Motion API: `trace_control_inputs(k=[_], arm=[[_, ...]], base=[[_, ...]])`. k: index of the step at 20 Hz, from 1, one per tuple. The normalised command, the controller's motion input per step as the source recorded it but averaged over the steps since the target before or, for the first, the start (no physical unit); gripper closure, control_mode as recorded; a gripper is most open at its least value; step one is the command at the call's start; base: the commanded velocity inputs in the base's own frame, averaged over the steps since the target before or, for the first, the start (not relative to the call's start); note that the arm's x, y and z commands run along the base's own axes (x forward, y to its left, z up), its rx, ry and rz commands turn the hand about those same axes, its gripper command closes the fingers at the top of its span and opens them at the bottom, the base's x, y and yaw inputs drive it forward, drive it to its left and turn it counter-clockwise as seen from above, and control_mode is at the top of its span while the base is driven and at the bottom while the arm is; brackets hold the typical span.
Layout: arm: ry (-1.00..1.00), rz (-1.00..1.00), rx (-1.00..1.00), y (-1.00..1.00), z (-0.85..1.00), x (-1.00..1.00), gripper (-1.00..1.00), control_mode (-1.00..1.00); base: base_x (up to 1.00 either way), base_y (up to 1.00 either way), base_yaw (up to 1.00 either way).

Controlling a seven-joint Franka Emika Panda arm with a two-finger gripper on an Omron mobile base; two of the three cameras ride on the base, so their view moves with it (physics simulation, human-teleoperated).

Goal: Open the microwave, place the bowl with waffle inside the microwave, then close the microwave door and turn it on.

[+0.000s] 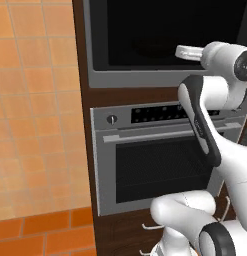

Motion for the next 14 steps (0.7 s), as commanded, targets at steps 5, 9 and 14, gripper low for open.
trace_control_inputs(k=[5, 9, 14], arm=[[0.00, 0.17, 0.00, -0.03, 0.00, 0.31, -1.00, -1.00], [0.00, 0.13, 0.00, 0.00, 0.00, 0.27, -1.00, -1.00], [0.00, 0.09, 0.00, 0.00, -0.03, 0.29, -1.00, -1.00]], base=[[0.00, 0.00, 0.00], [0.00, 0.00, 0.00], [0.00, 0.00, 0.00]])
